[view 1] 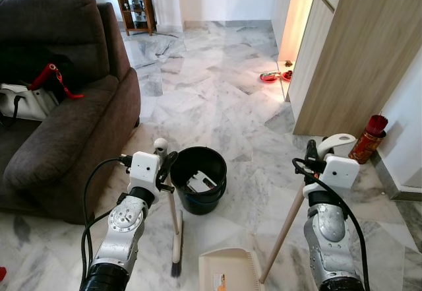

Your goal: Sweep floor

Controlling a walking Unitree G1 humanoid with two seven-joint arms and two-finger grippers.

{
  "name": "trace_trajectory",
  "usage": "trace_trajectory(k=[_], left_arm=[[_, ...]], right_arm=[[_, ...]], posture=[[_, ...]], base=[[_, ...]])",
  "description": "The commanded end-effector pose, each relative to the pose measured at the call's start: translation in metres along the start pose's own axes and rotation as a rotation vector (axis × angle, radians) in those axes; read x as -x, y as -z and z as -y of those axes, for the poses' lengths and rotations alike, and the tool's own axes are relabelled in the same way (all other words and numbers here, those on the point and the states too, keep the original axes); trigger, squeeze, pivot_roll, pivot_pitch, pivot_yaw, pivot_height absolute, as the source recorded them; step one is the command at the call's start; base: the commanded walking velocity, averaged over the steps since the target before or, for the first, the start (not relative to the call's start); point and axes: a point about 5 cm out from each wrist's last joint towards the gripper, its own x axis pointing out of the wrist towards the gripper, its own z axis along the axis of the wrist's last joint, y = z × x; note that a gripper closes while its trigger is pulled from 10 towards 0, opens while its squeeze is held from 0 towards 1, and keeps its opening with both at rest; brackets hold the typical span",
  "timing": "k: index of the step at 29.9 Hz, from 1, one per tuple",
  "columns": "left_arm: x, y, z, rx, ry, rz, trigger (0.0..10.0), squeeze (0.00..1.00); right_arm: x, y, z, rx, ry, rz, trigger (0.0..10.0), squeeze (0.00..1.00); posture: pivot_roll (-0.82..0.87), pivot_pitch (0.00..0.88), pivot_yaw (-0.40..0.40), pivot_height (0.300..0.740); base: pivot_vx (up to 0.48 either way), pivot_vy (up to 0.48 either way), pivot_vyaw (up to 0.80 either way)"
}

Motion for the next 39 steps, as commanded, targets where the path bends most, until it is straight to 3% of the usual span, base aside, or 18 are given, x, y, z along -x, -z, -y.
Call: trace_trajectory(k=[1, 3, 19, 39], left_arm=[[-0.002, -0.006, -0.003, 0.015, -0.009, 0.035, 10.0, 0.0], [-0.002, -0.006, -0.004, 0.023, -0.011, 0.034, 10.0, 0.0], [-0.004, -0.007, -0.006, 0.057, -0.011, 0.031, 10.0, 0.0], [-0.008, -0.012, -0.011, 0.055, -0.025, 0.037, 10.0, 0.0]], right_arm=[[-0.005, -0.01, 0.005, -0.028, 0.066, 0.065, 10.0, 0.0], [-0.006, -0.016, 0.011, -0.065, 0.128, 0.1, 10.0, 0.0], [-0.003, 0.002, 0.004, -0.042, 0.074, 0.003, 10.0, 0.0], [-0.008, 0.003, 0.002, -0.03, 0.065, -0.005, 10.0, 0.0]], posture=[[-0.04, 0.0, 0.029, 0.74], [-0.05, 0.0, 0.033, 0.74], [-0.05, 0.0, 0.04, 0.74], [-0.03, 0.0, 0.04, 0.74]], base=[[0.0, 0.0, 0.0], [0.0, 0.0, 0.0], [0.0, 0.0, 0.0], [0.0, 0.0, -0.78]])
